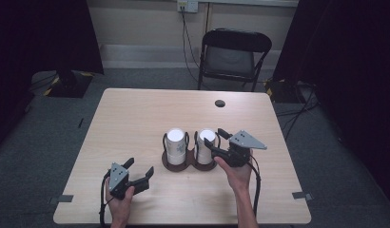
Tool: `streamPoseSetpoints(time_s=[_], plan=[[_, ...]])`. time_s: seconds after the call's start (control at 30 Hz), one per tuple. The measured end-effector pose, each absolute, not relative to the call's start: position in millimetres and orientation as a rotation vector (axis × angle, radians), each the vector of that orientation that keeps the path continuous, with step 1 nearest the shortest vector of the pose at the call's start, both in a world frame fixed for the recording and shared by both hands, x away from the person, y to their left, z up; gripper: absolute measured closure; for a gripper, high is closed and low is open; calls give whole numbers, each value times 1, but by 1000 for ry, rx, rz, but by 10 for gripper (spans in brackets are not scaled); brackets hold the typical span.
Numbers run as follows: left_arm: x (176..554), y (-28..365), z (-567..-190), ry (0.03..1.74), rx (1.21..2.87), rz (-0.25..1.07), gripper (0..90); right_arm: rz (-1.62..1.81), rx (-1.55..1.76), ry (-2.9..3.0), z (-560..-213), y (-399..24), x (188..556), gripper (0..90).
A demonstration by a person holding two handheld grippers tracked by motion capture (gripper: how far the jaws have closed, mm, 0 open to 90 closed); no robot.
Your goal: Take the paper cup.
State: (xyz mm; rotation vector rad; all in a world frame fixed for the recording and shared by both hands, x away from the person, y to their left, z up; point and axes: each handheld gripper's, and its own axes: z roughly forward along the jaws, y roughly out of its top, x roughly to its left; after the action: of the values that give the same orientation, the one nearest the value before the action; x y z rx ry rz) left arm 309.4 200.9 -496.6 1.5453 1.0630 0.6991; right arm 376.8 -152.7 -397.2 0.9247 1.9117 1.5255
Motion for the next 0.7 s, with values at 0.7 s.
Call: streamPoseSetpoints(time_s=[0.7], plan=[[310,201,-497,1070,1541,698,160,1507,951,1956,-409,-141,404,343]])
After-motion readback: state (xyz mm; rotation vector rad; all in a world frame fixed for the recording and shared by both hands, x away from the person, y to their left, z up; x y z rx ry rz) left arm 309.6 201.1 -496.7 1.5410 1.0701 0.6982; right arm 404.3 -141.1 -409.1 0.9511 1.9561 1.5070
